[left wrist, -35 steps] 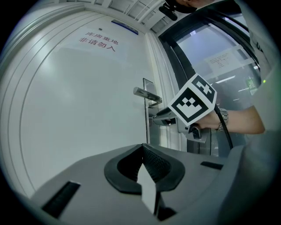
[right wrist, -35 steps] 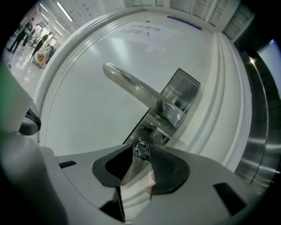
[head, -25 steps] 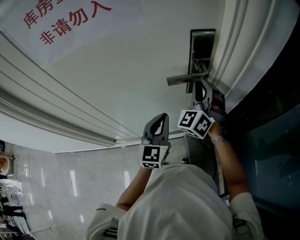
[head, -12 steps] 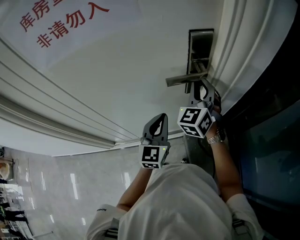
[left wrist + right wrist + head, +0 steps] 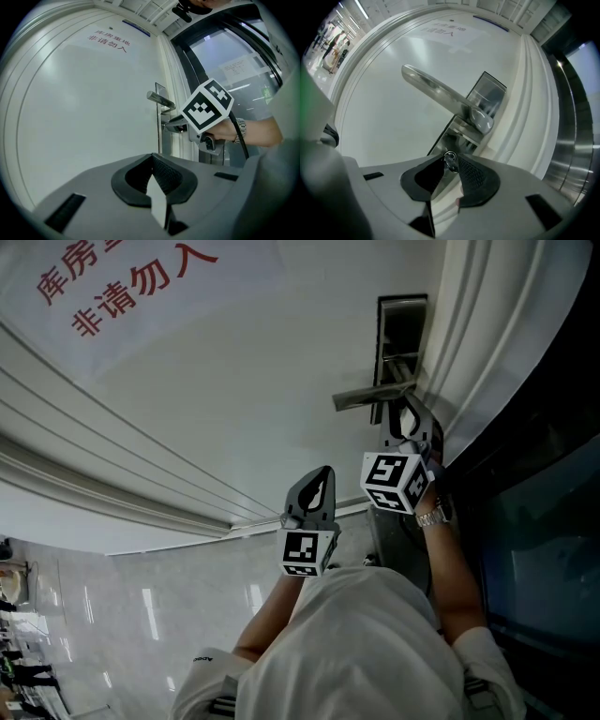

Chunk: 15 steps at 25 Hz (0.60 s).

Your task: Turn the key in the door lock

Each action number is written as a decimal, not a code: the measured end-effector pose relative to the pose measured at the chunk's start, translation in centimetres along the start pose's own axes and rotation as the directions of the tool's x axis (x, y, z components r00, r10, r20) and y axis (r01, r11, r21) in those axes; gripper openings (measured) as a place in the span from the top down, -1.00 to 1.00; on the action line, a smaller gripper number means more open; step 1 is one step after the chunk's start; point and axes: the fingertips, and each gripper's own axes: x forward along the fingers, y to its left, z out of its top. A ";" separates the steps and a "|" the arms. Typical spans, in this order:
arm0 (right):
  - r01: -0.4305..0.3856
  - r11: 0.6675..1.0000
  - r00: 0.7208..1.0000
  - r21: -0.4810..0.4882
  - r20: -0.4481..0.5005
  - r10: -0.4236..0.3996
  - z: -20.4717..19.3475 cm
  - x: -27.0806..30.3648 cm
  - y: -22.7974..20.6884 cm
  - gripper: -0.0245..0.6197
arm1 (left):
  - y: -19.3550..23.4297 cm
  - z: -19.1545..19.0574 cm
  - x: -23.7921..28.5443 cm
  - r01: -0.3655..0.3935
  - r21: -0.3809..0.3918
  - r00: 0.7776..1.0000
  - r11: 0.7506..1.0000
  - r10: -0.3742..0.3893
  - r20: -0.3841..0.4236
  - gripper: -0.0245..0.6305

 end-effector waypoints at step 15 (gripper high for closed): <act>0.000 0.984 1.000 0.176 0.027 -0.005 -0.7 -2.2 -0.3 0.66 | 0.7 -0.1 -0.1 -0.020 0.012 1.000 1.000 0.020 -0.012 0.90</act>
